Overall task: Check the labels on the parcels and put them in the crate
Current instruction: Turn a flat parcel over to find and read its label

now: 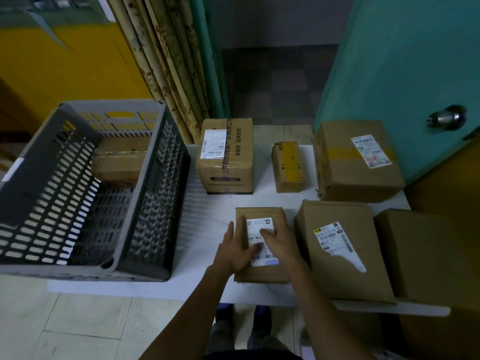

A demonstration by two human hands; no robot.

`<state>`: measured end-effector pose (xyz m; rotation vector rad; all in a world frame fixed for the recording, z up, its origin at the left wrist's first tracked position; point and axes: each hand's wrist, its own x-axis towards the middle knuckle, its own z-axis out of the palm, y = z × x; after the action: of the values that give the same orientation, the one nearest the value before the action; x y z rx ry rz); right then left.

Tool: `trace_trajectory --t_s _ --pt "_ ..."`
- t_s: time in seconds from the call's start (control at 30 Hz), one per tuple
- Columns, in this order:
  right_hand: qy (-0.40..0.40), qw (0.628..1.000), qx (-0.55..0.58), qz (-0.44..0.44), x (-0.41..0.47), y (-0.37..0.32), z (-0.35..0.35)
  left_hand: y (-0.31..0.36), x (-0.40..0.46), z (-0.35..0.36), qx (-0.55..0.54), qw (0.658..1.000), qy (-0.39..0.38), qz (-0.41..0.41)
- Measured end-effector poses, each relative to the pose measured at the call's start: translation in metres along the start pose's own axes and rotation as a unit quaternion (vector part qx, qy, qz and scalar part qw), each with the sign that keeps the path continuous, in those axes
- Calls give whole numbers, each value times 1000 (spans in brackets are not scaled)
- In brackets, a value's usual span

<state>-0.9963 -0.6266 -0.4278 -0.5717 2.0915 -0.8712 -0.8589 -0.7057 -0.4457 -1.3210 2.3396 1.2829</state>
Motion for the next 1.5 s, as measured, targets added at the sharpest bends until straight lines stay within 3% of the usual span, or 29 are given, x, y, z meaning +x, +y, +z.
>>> trace_trajectory --t_s 0.2,0.6,0.97,1.03,1.4,1.5 --pt "7 1000 3 2 -1 -5 -7 6 -2 -4 -104 994 16 33" --pt "53 984 168 -29 -12 -72 -54 62 -13 -72 -217 966 102 100" --pt "128 935 309 -122 -49 -144 -122 126 -72 -140 -384 883 169 211" --pt "133 926 324 -140 -55 -156 -133 134 -84 -145 -394 872 174 234" --pt "102 916 362 -142 -92 -194 -142 135 -115 -174 -321 884 103 325" --pt "67 910 360 -193 -104 -194 -135 133 -117 -180 -349 870 148 315"
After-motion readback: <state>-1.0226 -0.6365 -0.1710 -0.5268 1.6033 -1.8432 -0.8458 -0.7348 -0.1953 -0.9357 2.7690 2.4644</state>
